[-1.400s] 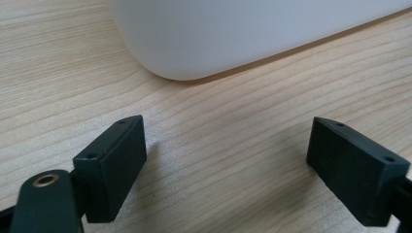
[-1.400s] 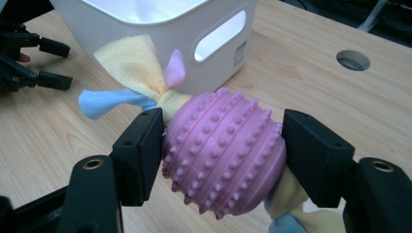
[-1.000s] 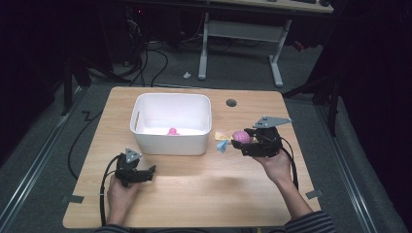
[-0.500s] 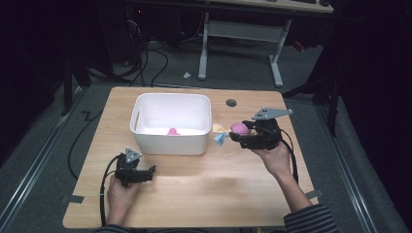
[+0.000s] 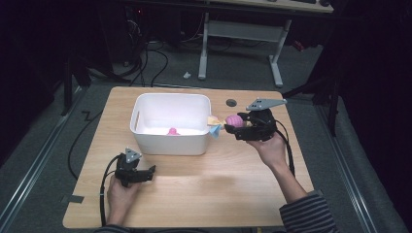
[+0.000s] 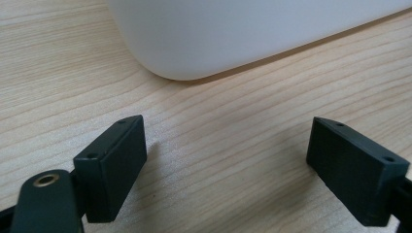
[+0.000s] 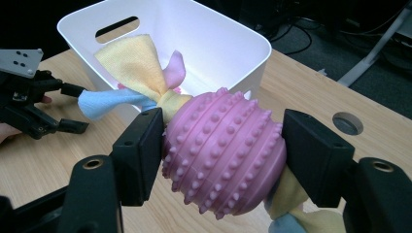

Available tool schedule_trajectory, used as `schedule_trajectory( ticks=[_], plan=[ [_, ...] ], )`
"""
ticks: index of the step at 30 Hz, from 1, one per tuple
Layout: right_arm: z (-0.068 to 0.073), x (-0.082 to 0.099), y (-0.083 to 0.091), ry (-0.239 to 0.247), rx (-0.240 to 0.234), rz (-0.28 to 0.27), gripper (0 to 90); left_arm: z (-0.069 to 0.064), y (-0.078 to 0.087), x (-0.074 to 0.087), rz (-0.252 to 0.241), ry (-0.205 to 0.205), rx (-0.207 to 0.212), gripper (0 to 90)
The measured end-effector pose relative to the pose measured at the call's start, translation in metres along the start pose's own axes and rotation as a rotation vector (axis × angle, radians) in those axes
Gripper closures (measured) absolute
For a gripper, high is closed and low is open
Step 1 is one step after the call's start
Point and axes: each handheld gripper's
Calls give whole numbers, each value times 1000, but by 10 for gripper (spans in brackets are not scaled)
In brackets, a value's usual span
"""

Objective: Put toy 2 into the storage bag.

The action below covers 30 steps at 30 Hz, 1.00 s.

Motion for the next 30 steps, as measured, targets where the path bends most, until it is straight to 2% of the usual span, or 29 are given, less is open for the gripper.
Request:
schedule_trajectory(
  ticks=[14, 30],
  plan=[
    [2, -20, -14, 20, -19, 0, 339, 0, 0, 0, 0, 0, 0, 146],
    [8, -47, -38, 49, -43, 6, 338, 0, 0, 0, 0, 0, 1, 147]
  ],
)
Point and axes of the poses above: each handheld gripper's, and its own axes: y roughly backward along the jaws, x roughly out of its underside, z roughly to its left, and after that the axes turned 12 degrees about y, right-handed
